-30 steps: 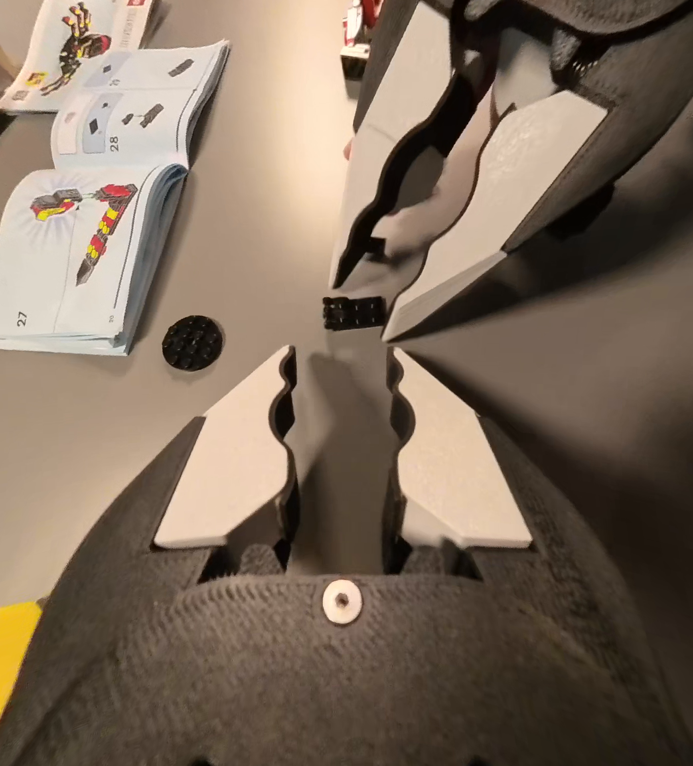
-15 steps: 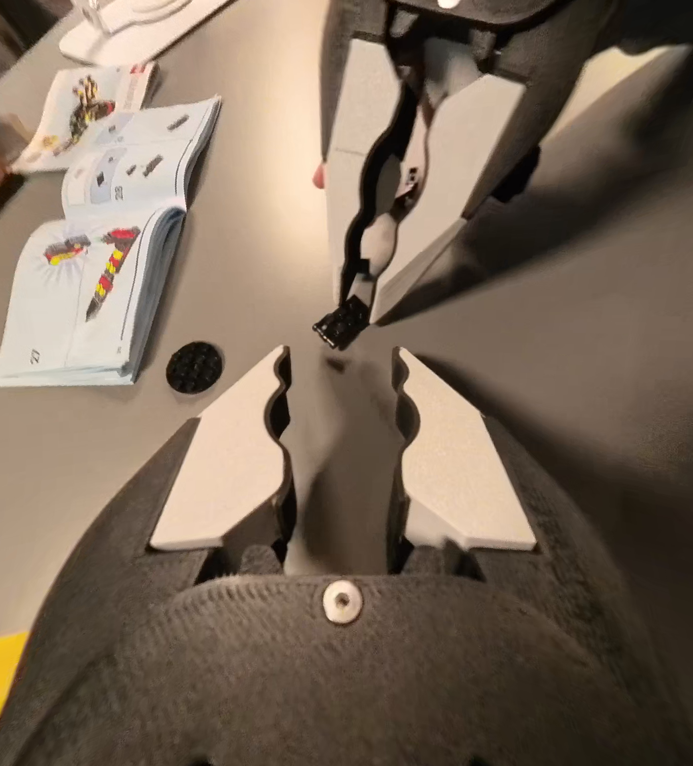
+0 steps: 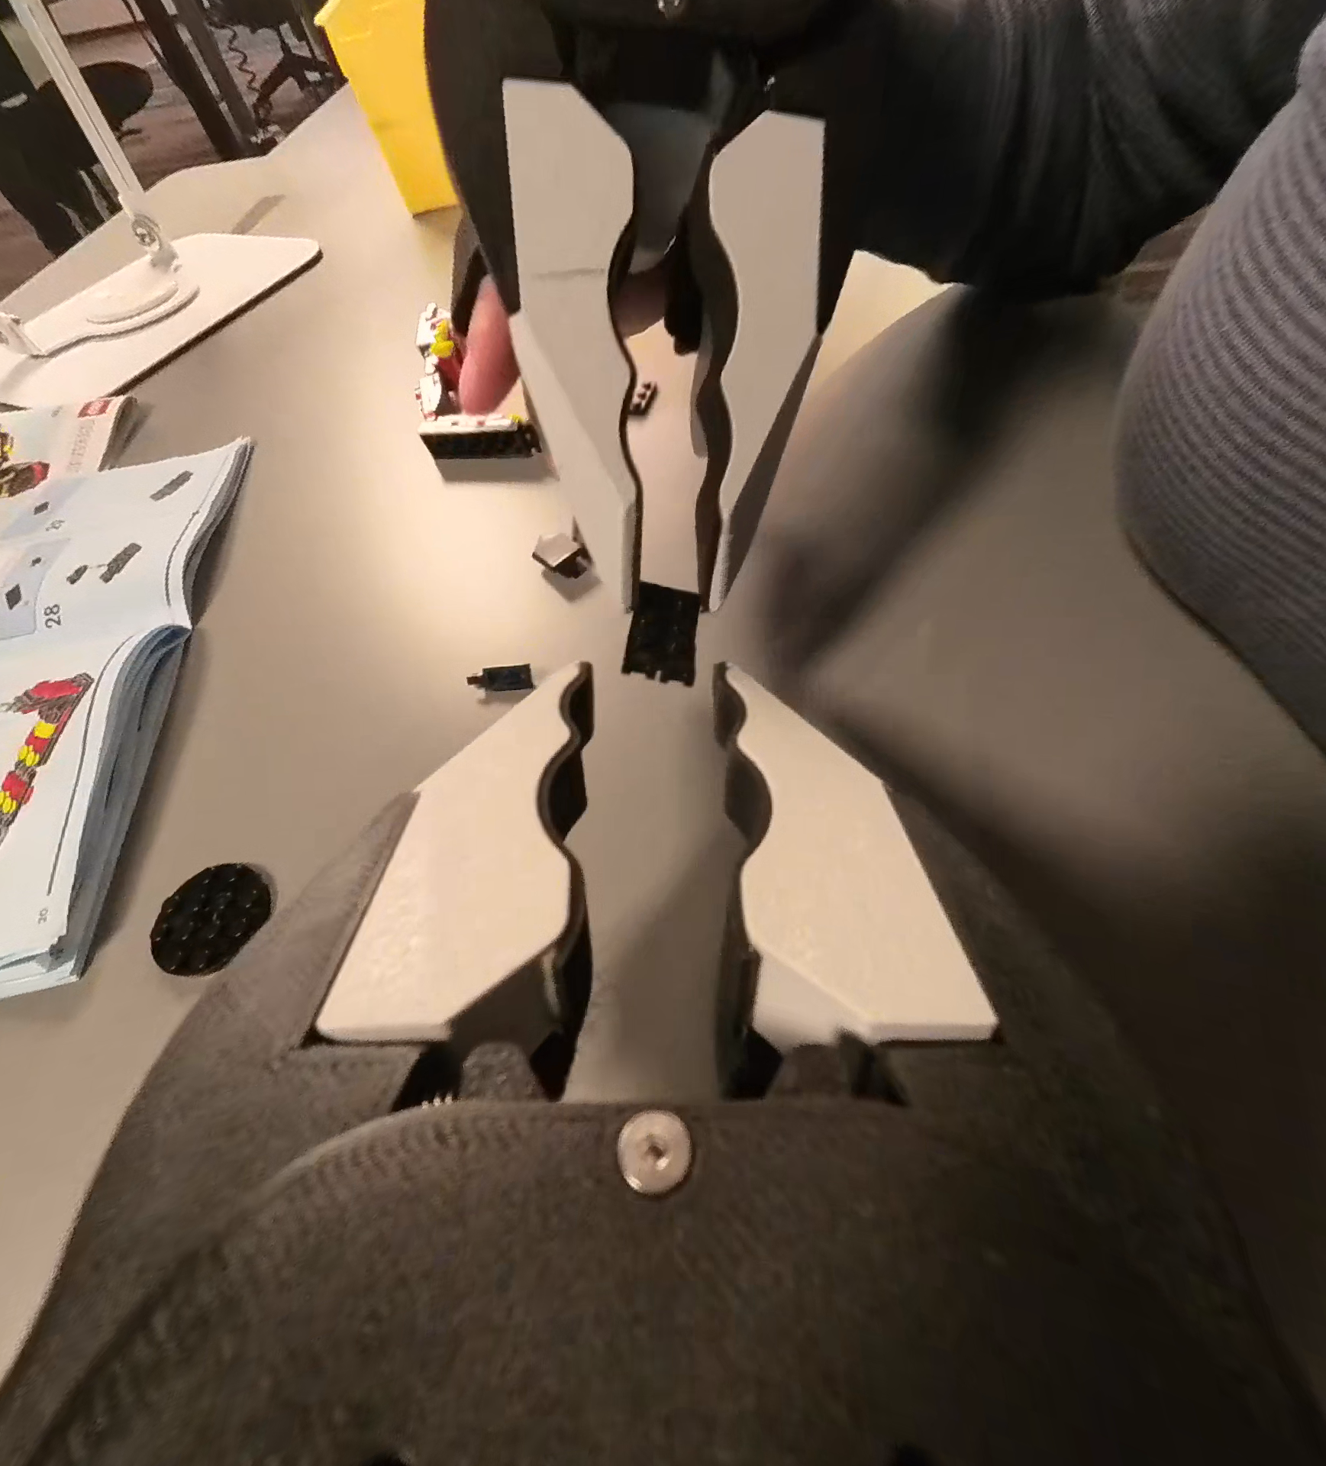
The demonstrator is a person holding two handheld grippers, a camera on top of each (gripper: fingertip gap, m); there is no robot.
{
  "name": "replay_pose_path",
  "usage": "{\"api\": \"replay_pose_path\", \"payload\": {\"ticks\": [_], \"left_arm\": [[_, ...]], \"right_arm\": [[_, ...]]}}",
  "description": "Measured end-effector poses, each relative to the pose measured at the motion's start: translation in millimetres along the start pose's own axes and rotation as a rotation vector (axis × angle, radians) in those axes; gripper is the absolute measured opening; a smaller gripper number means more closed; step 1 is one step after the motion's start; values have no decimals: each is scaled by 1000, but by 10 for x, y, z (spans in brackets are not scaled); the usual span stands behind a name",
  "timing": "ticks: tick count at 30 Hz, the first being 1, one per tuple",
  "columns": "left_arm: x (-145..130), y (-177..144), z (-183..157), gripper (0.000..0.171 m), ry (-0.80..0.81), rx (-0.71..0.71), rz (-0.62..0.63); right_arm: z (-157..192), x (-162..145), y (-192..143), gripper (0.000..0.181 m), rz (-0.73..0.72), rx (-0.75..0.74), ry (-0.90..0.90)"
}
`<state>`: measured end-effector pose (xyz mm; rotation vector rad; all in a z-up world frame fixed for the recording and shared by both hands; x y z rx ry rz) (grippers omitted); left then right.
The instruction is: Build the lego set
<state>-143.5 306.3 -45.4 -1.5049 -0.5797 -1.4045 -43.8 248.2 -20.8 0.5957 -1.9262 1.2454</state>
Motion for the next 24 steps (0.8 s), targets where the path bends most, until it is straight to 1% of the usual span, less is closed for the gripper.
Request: {"api": "replay_pose_path", "payload": {"ticks": [3,7,9,12,13,14,15,17,18,19,21,24], "left_arm": [[24,1,-25,25,-7,-23,-27],[32,25,-56,26,7,-35,-26],[41,32,-71,19,16,-40,-34],[31,55,-69,17,-12,-48,-5],[32,65,-67,16,-20,-47,-3],[34,73,-67,16,-17,-40,-1],[43,76,-60,16,-13,-22,-7],[97,82,-56,16,-25,3,-49],[134,89,-58,16,-40,9,-84],[171,97,-61,16,-52,17,-122],[222,116,-74,16,-65,25,-177],[244,157,-111,16,-88,8,-214]], "right_arm": [[6,10,-12,14,-4,3,0],[22,22,-15,14,-23,18,8],[36,29,-11,14,-28,30,10],[46,10,-11,14,-16,39,25],[43,-11,-32,18,-1,34,40],[22,-60,-96,29,53,9,44],[-25,-131,-217,35,130,-46,36],[-139,-270,-578,31,224,-196,40],[-155,-355,-758,30,254,-234,72],[-131,-466,-903,31,292,-232,124],[-18,-737,-1087,36,385,-156,265],[118,-1089,-1186,40,434,-131,387]]}}
Point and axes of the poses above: each gripper's, where its closed fingertips meet, y out along the fingers, x out of its top, z = x × y across the jaws, the point moved 7 cm from there along -y, back along the fingers, and after that the axes turned 6 degrees about -z, right-handed, at the moved point
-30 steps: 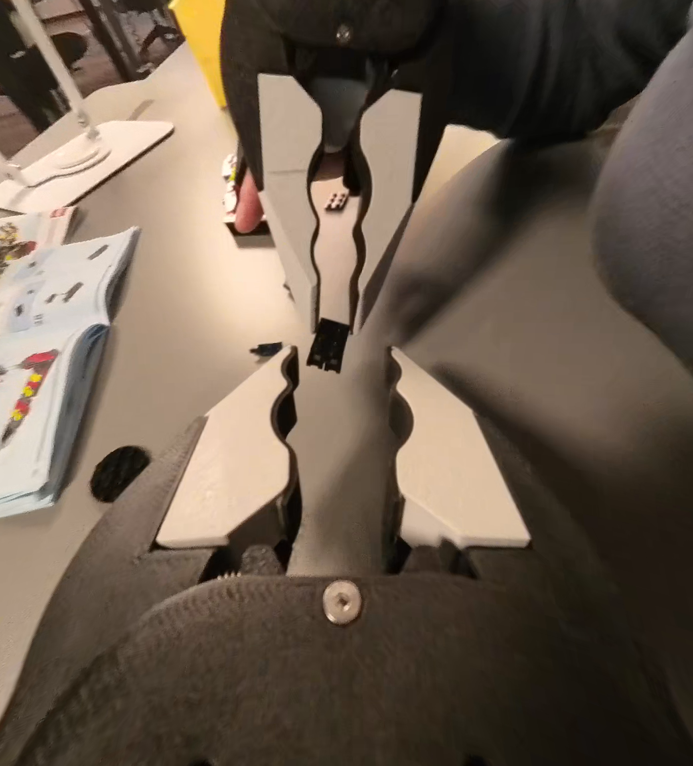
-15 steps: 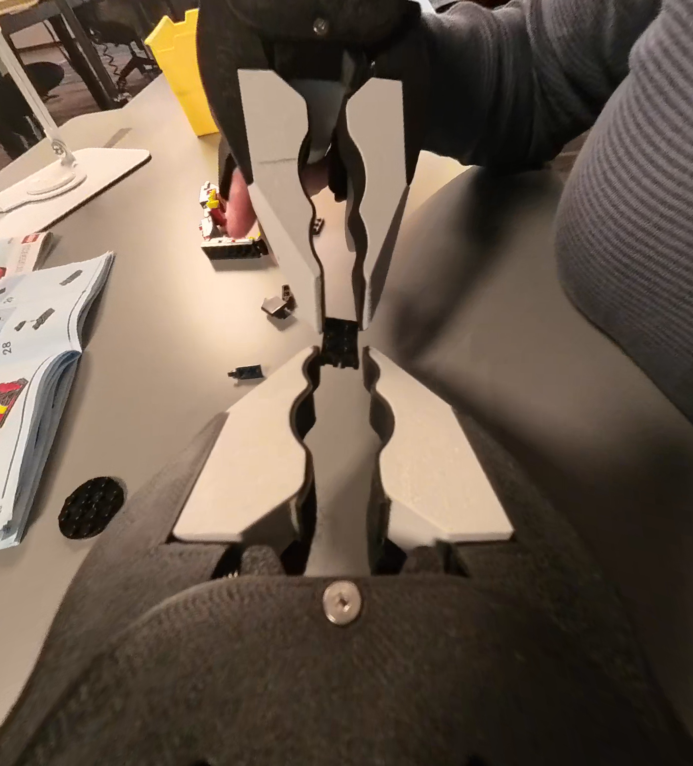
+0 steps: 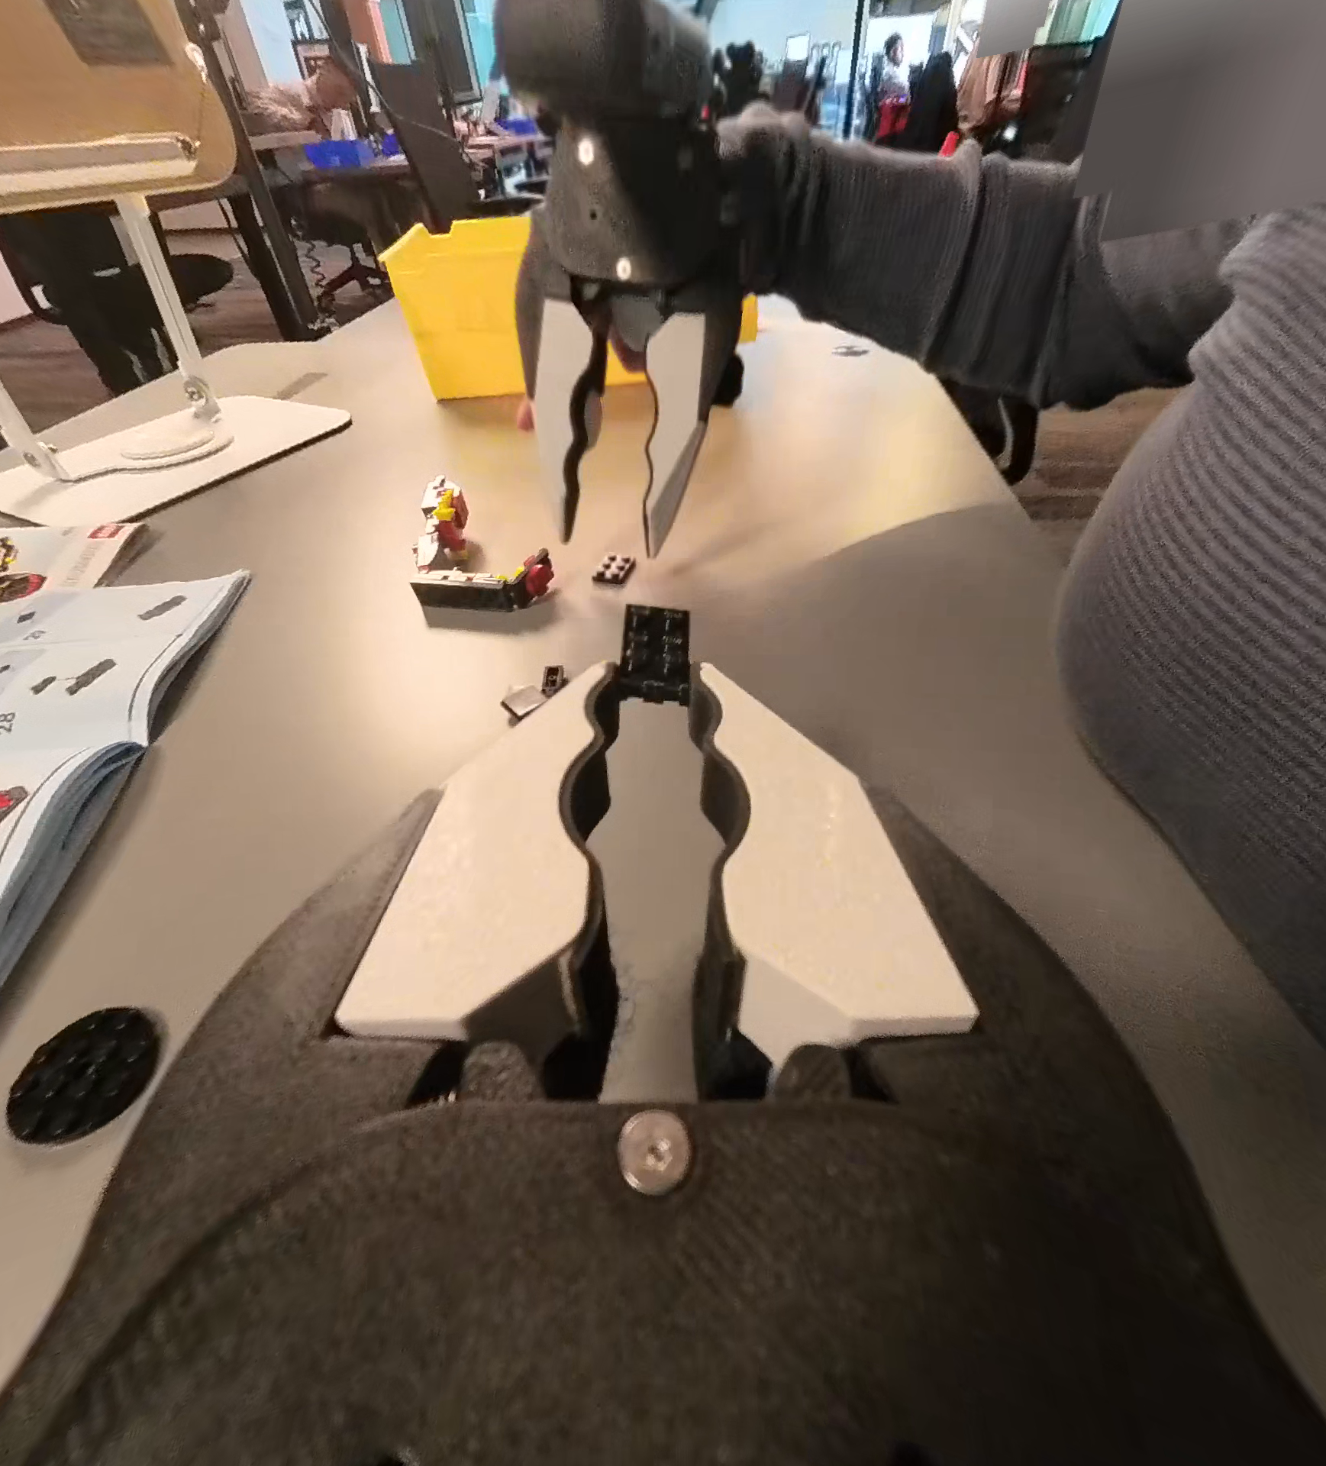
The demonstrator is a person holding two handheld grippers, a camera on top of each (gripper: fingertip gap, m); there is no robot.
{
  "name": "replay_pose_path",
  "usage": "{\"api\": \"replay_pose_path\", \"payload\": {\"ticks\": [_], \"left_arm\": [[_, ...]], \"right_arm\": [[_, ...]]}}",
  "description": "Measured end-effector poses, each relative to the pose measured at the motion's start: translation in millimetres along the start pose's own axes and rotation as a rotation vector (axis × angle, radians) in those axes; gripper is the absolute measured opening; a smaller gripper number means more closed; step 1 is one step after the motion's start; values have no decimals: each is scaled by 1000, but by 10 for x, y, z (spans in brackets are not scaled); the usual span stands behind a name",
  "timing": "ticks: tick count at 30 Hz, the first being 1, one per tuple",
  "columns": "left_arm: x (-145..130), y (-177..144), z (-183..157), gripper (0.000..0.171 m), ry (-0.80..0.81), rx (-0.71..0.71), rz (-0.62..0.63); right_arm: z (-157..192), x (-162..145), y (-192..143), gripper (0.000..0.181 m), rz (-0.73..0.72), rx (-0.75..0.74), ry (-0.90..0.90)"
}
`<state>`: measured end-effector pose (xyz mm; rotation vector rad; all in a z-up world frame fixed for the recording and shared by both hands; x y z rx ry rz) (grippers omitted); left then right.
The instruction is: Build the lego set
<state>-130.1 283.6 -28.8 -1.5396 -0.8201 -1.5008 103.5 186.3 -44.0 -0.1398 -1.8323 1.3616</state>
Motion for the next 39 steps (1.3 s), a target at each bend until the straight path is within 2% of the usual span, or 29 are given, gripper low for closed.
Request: {"api": "replay_pose_path", "payload": {"ticks": [3,6,7,10,12,16,18,21,24,27,31,39], "left_arm": [[-7,24,-22,16,10,6,4],[6,34,-39,16,14,16,-9],[12,40,-40,16,11,23,-17],[37,58,-46,16,12,52,-44],[67,67,-45,16,8,94,-78],[119,77,-48,16,-2,199,-151],[116,91,-61,15,17,248,-157],[133,101,-85,16,53,299,-164],[172,70,-89,15,51,328,-198],[188,39,-80,16,27,329,-223],[181,22,-67,15,-10,329,-245],[198,25,-101,16,19,323,-247]], "right_arm": [[29,-175,49,33,-59,-21,65],[37,-219,55,21,-123,-65,84],[50,-222,59,14,-131,-61,85],[73,-187,59,13,-86,-26,104],[86,9,-19,13,-50,-21,37],[264,997,-405,13,-176,4,-206],[370,1392,-478,13,-120,2,-358],[470,1756,-397,12,30,34,-511],[512,1922,-255,13,176,58,-588],[532,2002,-177,13,261,56,-625],[568,2050,-122,12,322,68,-618],[604,2115,-73,13,399,71,-613]]}}
Point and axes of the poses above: each gripper's, where its closed fingertips meet, y out along the fingers, x out of its top, z = x × y across the jaws, the point moved 7 cm from there along -y, back along the fingers, and after that the axes turned 6 degrees about -z, right-handed, at the moved point
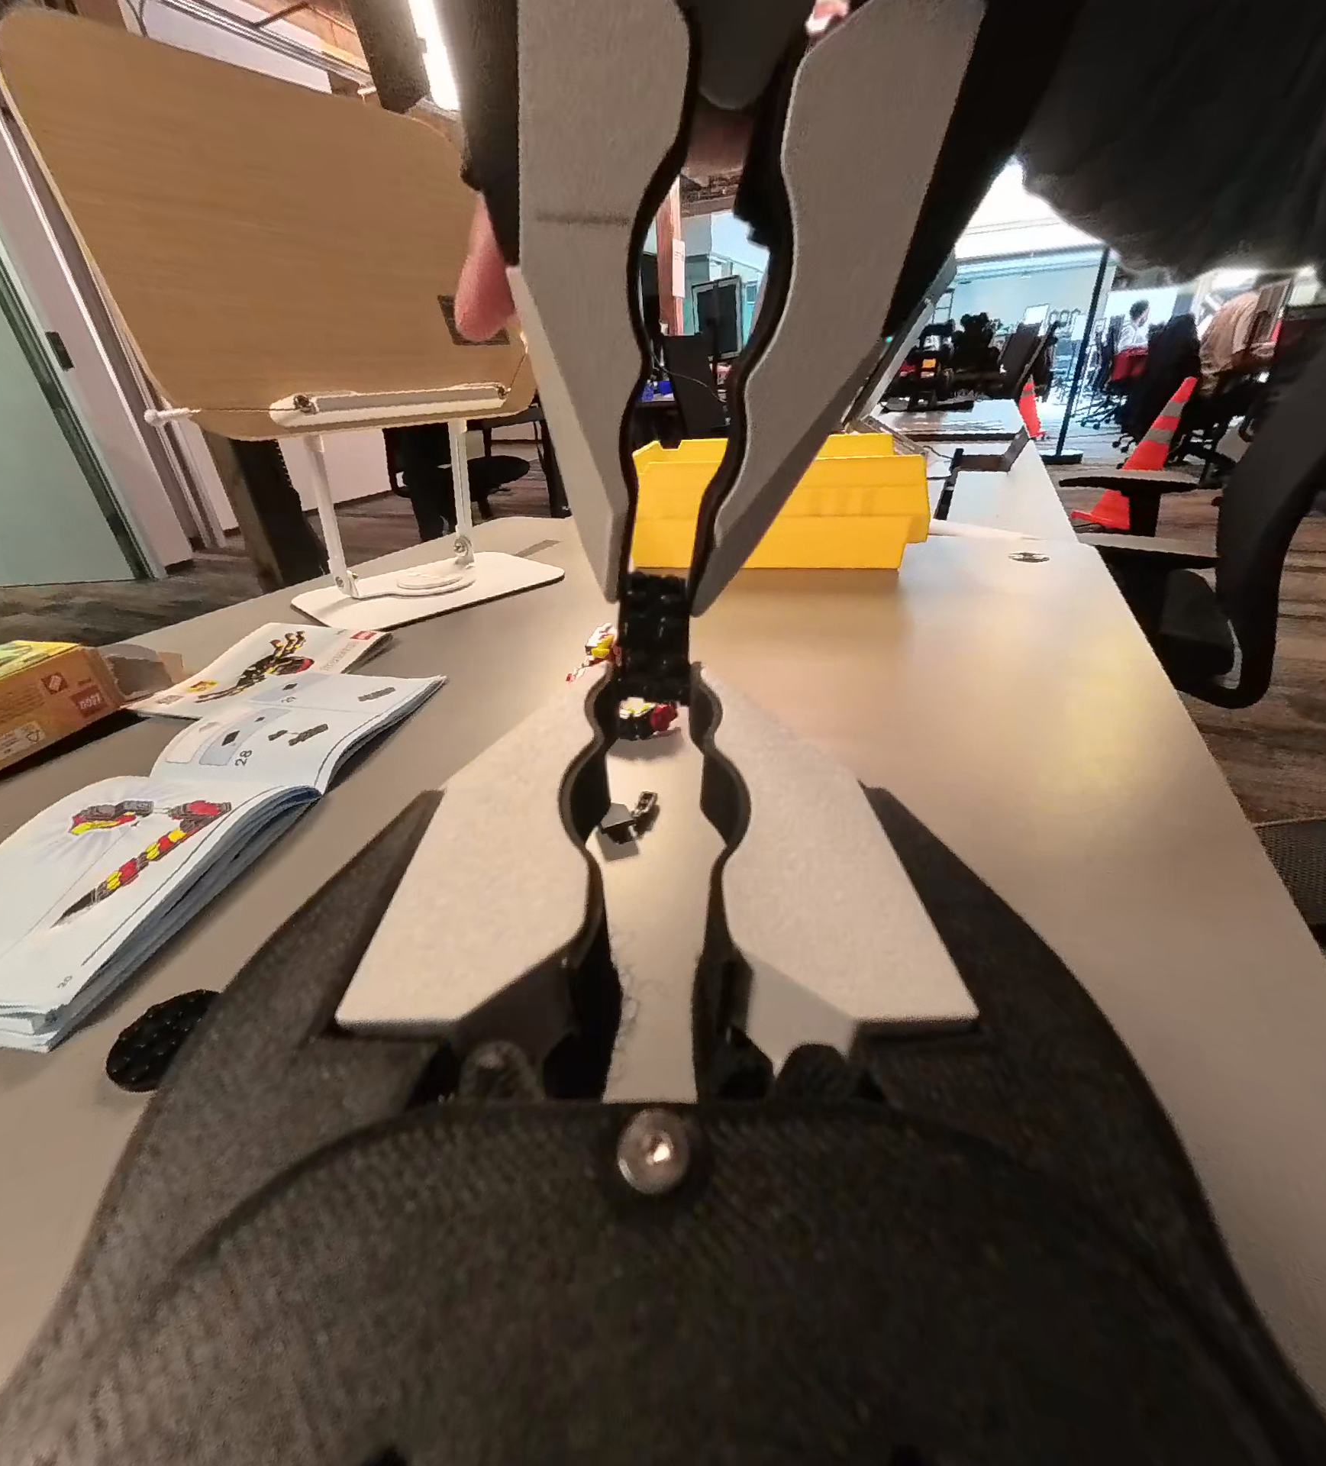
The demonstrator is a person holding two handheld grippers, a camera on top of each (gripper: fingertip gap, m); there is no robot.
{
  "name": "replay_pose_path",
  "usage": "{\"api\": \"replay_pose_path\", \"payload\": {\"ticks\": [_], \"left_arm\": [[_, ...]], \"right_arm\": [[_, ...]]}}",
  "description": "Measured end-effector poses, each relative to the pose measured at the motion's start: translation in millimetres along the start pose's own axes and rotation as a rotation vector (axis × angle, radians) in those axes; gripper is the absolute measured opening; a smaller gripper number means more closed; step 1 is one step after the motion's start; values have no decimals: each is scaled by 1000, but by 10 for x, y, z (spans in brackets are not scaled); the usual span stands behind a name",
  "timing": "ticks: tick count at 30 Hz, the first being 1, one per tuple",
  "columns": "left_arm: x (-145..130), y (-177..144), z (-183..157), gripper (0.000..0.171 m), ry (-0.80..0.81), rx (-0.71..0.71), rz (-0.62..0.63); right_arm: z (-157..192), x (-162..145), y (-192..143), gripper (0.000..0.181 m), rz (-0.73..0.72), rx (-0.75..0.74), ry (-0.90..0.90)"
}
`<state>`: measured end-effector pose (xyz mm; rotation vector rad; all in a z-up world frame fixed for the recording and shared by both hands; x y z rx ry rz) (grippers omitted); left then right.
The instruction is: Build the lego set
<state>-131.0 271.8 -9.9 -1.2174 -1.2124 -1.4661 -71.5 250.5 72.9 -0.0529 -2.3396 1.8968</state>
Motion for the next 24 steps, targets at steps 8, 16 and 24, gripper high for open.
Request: {"api": "replay_pose_path", "payload": {"ticks": [8,16,24], "left_arm": [[6,-5,4,16,5,3,-4],[15,-13,12,15,-3,4,-14],[24,-21,21,15,-11,3,-24]], "right_arm": [[4,20,-9,13,67,0,-30],[-3,55,-4,14,74,3,-33],[-35,55,-30,37,40,-61,-28]]}}
Point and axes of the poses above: each gripper's, where its closed fingertips meet, y out along the fingers, x out of its top, z = x × y across the jaws, the point moved 7 cm from there along -y, back along the fingers, and after that the axes turned 6 degrees about -z, right-handed, at the moved point
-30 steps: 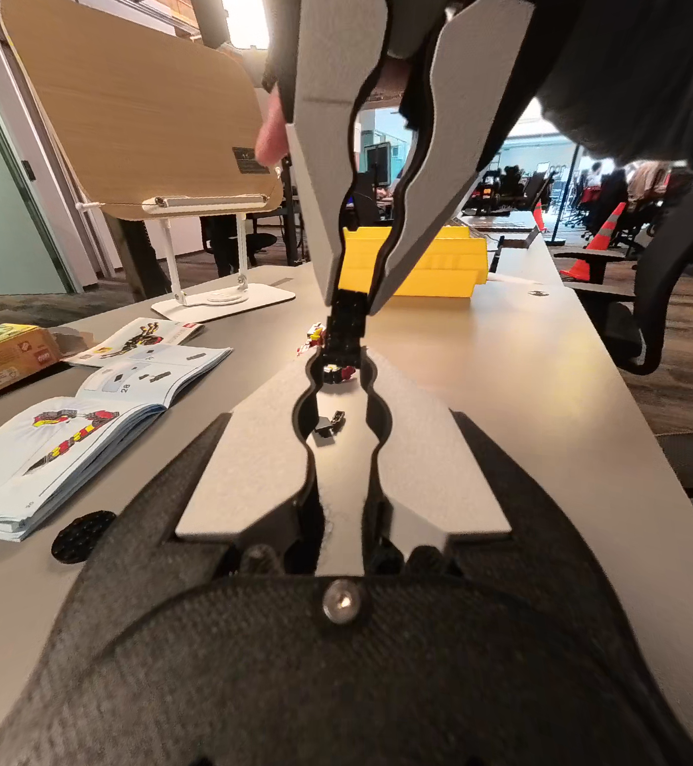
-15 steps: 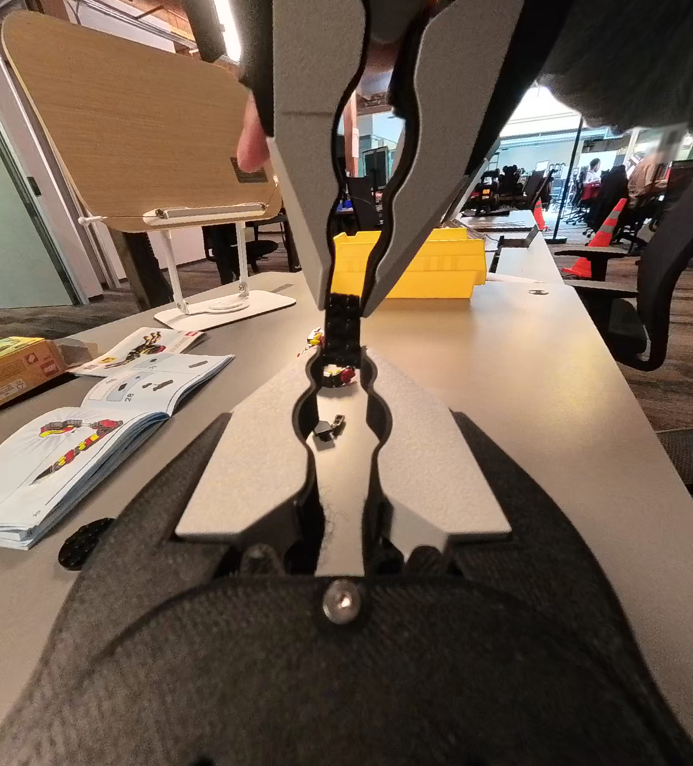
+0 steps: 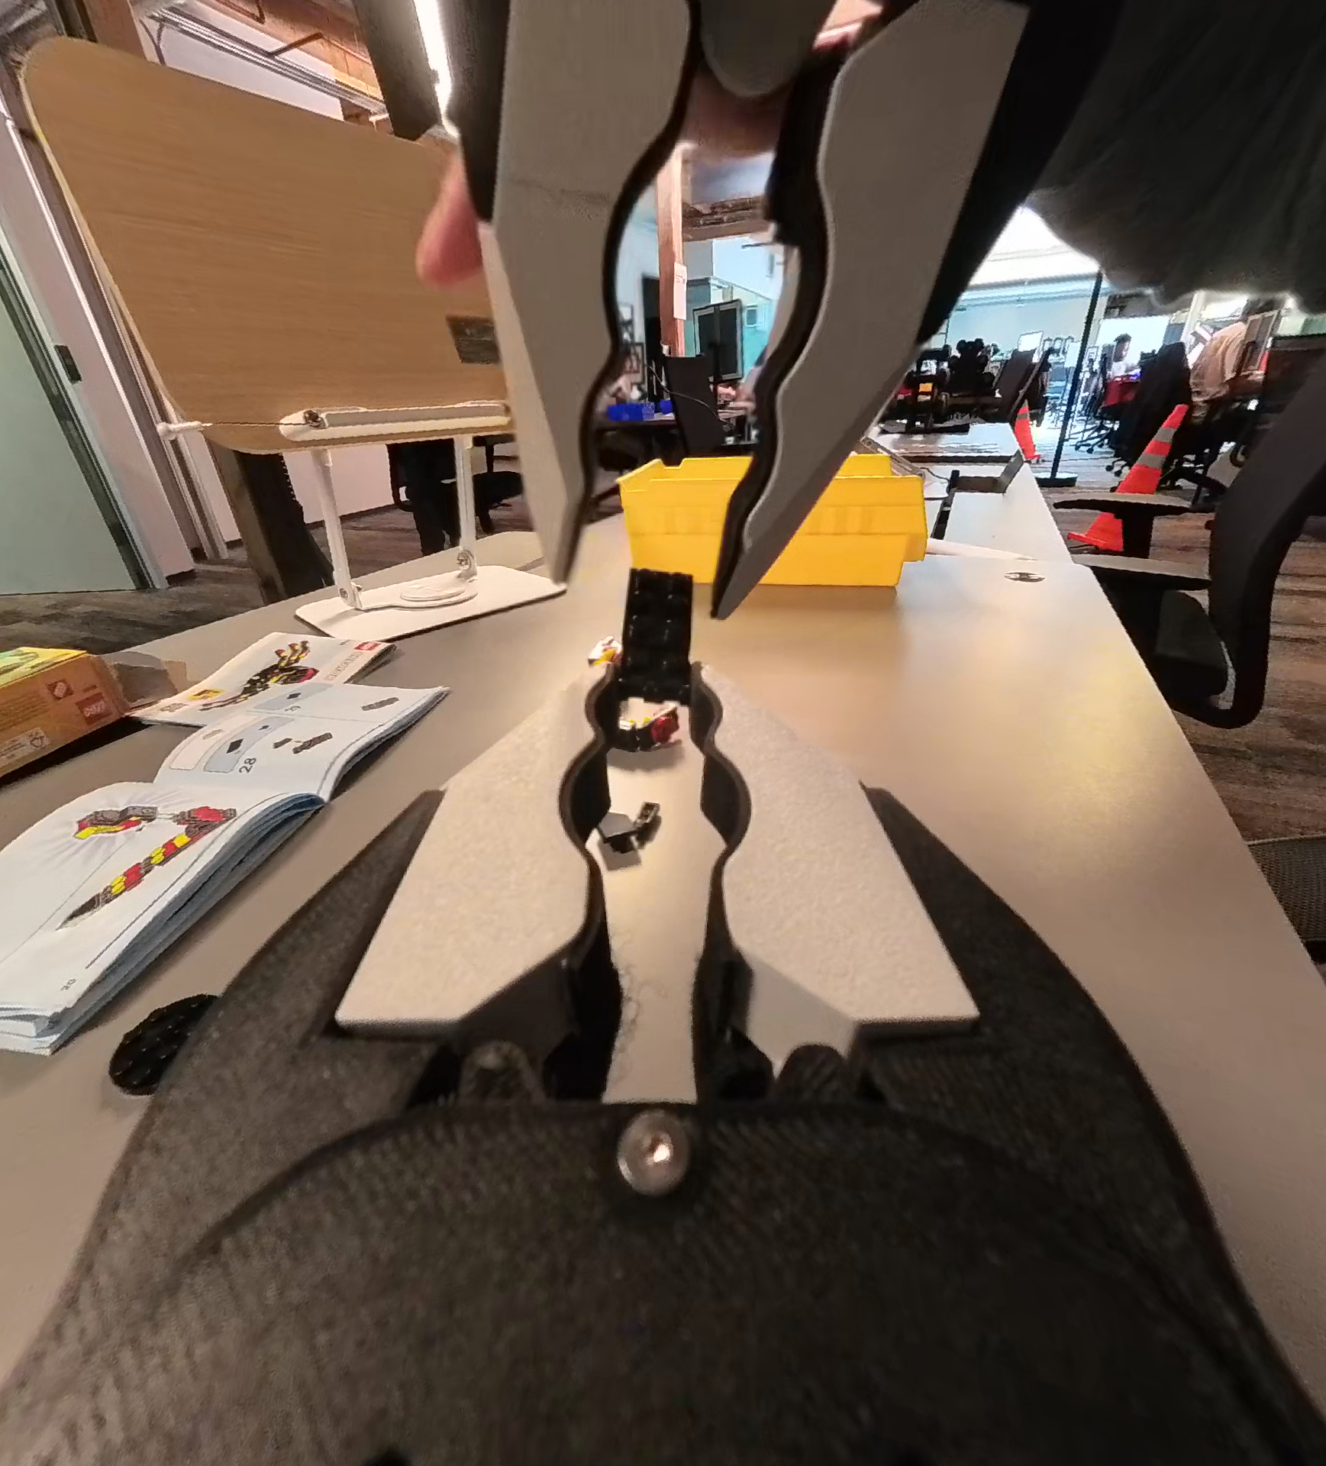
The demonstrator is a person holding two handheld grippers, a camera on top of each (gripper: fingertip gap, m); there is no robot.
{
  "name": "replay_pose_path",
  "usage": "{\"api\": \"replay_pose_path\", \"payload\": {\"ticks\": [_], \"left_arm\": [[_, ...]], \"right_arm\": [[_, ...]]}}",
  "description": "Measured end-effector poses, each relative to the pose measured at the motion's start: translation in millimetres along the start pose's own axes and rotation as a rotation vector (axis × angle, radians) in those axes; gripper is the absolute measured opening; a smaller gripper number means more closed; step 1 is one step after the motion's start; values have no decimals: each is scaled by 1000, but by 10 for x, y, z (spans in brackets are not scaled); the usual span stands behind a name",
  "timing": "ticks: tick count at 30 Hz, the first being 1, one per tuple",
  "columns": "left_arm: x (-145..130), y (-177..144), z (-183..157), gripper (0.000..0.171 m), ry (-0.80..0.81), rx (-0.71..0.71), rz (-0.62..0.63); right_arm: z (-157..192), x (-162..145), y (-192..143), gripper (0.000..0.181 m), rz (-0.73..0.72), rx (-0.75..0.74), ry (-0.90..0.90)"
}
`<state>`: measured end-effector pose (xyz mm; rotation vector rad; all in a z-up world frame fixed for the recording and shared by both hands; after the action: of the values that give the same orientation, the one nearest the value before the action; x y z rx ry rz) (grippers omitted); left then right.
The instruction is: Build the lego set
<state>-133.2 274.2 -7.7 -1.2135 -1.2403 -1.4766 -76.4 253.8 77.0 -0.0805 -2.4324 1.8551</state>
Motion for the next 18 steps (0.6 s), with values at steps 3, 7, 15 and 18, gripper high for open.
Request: {"api": "replay_pose_path", "payload": {"ticks": [3,7,15,18], "left_arm": [[18,-17,34,15,-25,8,-14],[21,-34,84,15,-89,4,-32],[-24,-16,85,15,-148,-23,-26],[-25,-18,86,15,-155,-29,-28]], "right_arm": [[46,-9,-67,55,-118,-160,-67],[254,-84,81,59,-150,-535,-407],[415,-201,384,31,-25,-910,-749],[400,-179,397,17,-21,-955,-771]]}}
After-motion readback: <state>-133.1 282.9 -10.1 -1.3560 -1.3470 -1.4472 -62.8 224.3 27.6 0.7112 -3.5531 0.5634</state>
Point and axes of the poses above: each gripper's, where its closed fingertips meet, y out along the fingers, x out of its top, z = x × y across the jaws, the point moved 7 cm from there along -y, back along the fingers, and after that the axes turned 6 degrees about -z, right-handed, at the moved point
